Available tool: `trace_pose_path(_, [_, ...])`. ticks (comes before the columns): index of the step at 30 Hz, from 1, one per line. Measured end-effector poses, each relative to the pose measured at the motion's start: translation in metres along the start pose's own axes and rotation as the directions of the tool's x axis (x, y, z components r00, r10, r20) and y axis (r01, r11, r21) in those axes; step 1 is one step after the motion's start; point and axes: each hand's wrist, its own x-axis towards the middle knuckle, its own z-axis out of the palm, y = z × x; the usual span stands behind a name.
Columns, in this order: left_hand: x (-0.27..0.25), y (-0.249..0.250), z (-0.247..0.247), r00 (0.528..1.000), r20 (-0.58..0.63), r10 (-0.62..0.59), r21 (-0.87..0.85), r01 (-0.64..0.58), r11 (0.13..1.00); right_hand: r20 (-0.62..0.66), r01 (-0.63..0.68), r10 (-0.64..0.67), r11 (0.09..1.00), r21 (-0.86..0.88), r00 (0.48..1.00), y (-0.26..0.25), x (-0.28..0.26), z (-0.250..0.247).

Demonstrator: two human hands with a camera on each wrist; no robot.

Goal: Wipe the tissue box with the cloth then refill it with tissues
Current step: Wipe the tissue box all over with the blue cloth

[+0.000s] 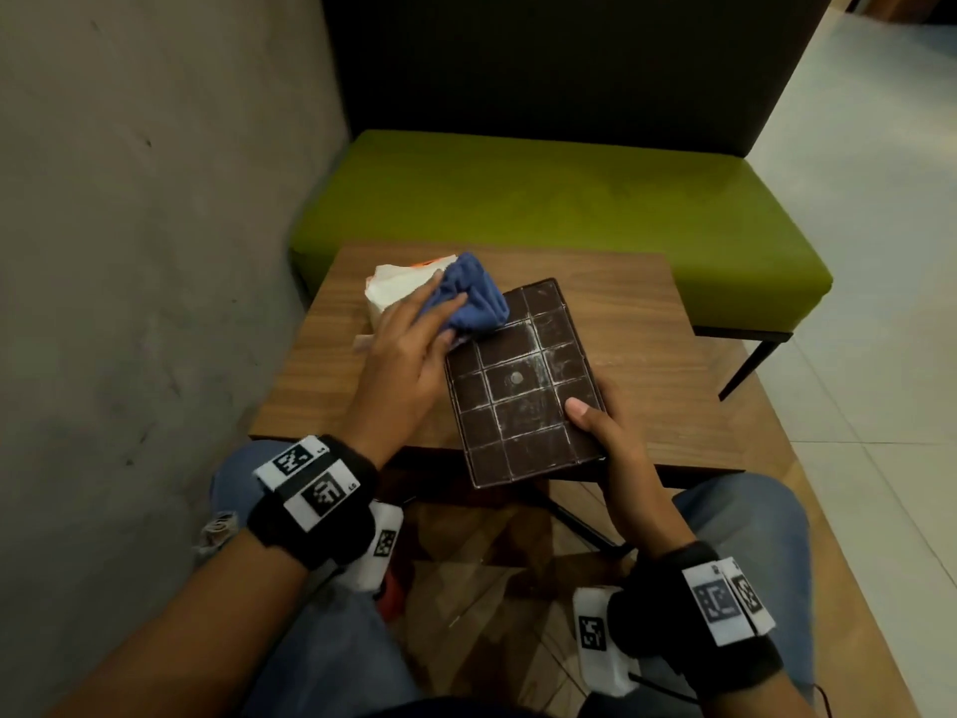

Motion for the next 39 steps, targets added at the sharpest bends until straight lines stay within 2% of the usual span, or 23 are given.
trace_pose_path(3, [-0.020,0.007,0.001,0.982,0.095,0.162,0.011,-0.164,0.986,-0.043,0.005,-0.003,0.999,0.047,0.999,-0.002,0.004,-0.003])
trace_pose_path(5, [-0.035,0.007,0.000,0.967,0.137,0.214,0.014,-0.218,0.976,-0.048,0.002,0.000,0.999,0.048,0.999,-0.002,0.005,-0.007])
trace_pose_path(8, [-0.027,-0.002,-0.003,0.994,0.054,0.093,0.022,-0.095,0.995,0.012,-0.020,0.020,0.999,0.025,1.000,0.003,0.002,-0.004])
trace_pose_path(11, [-0.005,-0.003,-0.003,1.000,-0.030,-0.006,0.029,0.007,1.000,0.015,-0.021,0.021,0.998,0.052,1.000,0.007,0.001,0.000])
trace_pose_path(14, [-0.013,0.009,-0.001,0.997,0.032,0.077,0.015,-0.077,0.997,-0.029,-0.034,0.037,0.995,0.096,0.999,0.004,0.002,-0.004])
trace_pose_path(17, [-0.032,0.008,-0.005,0.968,0.152,0.202,-0.004,-0.203,0.979,-0.016,-0.062,0.064,0.993,0.097,0.998,0.006,0.001,-0.013])
trace_pose_path(19, [-0.023,-0.002,-0.007,0.984,0.109,0.144,0.027,-0.148,0.989,0.024,-0.074,0.072,0.994,0.075,0.997,0.007,0.000,-0.014])
trace_pose_path(21, [-0.008,-0.007,-0.006,1.000,-0.011,0.011,0.028,-0.011,1.000,0.057,-0.073,0.070,0.996,0.057,0.996,0.007,0.000,-0.010])
trace_pose_path(22, [-0.003,-0.003,-0.005,0.999,-0.041,-0.018,0.018,0.019,1.000,0.059,-0.067,0.063,0.996,0.055,0.996,0.006,0.001,-0.007])
trace_pose_path(23, [-0.003,0.002,-0.002,0.999,-0.036,0.004,0.016,-0.003,1.000,0.052,-0.067,0.064,0.996,0.061,0.997,0.004,0.002,-0.006])
trace_pose_path(25, [-0.017,0.013,0.001,0.986,0.064,0.155,0.021,-0.156,0.988,0.019,-0.078,0.077,0.993,0.092,0.997,0.001,0.004,-0.008])
trace_pose_path(27, [-0.032,0.013,-0.003,0.947,0.185,0.263,0.016,-0.270,0.963,0.022,-0.084,0.082,0.991,0.099,0.996,-0.002,0.002,-0.012])
trace_pose_path(29, [-0.021,0.000,-0.009,0.963,0.183,0.199,0.036,-0.209,0.977,0.067,-0.096,0.091,0.992,0.077,0.994,0.001,0.000,-0.011])
trace_pose_path(31, [-0.001,-0.009,-0.012,0.992,0.092,0.089,0.045,-0.093,0.995,0.095,-0.120,0.112,0.990,0.075,0.989,0.005,-0.003,-0.007])
trace_pose_path(32, [0.005,-0.007,-0.013,0.994,0.074,0.084,0.041,-0.087,0.995,0.091,-0.121,0.113,0.989,0.085,0.989,0.006,-0.003,-0.005])
trace_pose_path(34, [-0.002,0.004,-0.011,0.971,0.151,0.185,0.022,-0.190,0.981,0.066,-0.104,0.097,0.990,0.098,0.993,0.002,-0.001,-0.008])
trace_pose_path(36, [-0.022,0.012,-0.013,0.901,0.288,0.324,-0.025,-0.331,0.943,0.058,-0.088,0.083,0.992,0.093,0.995,-0.001,0.001,-0.013])
trace_pose_path(37, [-0.028,0.012,-0.016,0.877,0.326,0.352,-0.044,-0.357,0.933,0.065,-0.088,0.083,0.993,0.077,0.994,-0.001,0.000,-0.015])
trace_pose_path(38, [-0.024,0.008,-0.019,0.879,0.328,0.345,-0.047,-0.350,0.936,0.086,-0.095,0.090,0.994,0.058,0.992,0.000,0.000,-0.015])
trace_pose_path(39, [-0.015,0.004,-0.021,0.907,0.296,0.300,-0.039,-0.303,0.952,0.116,-0.111,0.106,0.993,0.037,0.988,0.002,0.000,-0.013])
